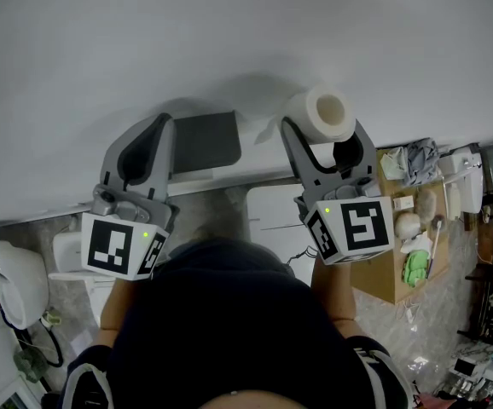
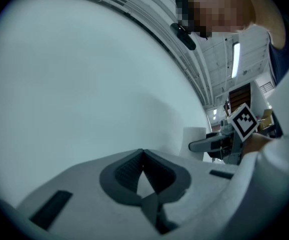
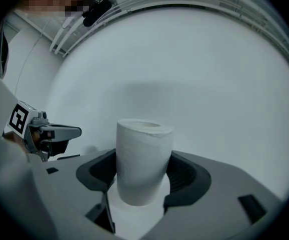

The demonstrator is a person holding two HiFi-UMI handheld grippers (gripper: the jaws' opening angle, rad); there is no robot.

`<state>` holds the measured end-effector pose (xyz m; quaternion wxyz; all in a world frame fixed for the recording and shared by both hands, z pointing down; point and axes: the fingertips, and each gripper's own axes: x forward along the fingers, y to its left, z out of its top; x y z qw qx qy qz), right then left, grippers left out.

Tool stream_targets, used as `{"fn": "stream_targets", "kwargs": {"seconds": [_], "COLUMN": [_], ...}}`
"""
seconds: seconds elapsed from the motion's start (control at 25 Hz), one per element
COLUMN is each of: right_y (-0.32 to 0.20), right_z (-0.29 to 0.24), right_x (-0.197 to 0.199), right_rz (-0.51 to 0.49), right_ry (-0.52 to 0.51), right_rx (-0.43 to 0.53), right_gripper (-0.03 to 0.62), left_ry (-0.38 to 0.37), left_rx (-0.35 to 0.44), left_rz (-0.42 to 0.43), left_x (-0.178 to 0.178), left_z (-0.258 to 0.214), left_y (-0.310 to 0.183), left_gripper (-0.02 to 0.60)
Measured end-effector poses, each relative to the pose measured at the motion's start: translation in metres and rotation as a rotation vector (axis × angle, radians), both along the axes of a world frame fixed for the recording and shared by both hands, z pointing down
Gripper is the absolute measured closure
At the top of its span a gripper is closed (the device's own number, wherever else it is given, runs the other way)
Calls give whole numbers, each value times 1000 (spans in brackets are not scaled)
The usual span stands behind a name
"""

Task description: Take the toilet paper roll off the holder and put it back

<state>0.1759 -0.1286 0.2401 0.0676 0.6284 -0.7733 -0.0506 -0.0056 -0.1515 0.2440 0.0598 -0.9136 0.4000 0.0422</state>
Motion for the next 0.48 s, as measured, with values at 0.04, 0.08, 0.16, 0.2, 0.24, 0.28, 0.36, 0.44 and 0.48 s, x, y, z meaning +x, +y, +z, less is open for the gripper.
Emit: {"fn": "stream_targets", "kwargs": {"seconds": [0.04,0.08,0.16,0.2,0.24,0.28,0.36,0.44,0.48], "right_y": [0,-1,0,0,0,0,-1,-1,-1], "right_z": [0,1,2,3,4,5,7,8,9], "right_x": [0,0,0,1,1,1,2,2,2], "right_rz": [1,2,4,5,5,6,6,7,7], "right_ry": [0,1,3,4,4,5,7,7,6], "right_rx": [-2,-3,-6,-8,-10,-12,-18,-23,-25], "right_gripper": [284,284,284,284,284,284,284,284,284], "left_ry": [0,0,1,0,0,0,-1,-3,-5], "left_rx": [0,1,2,2,2,2,1,2,2], "left_rz": [-1,-2,-3,-3,-3,-3,-3,-2,-1], "left_x": [0,-1,-2,-2,-3,-3,-2,-2,-2], "left_z": [-1,-1,-2,-1,-1,-1,-1,-2,-2], "left_y": [0,0,0,1,1,1,1,1,1], "left_gripper": [580,580,580,581,580,580,580,580,580]}}
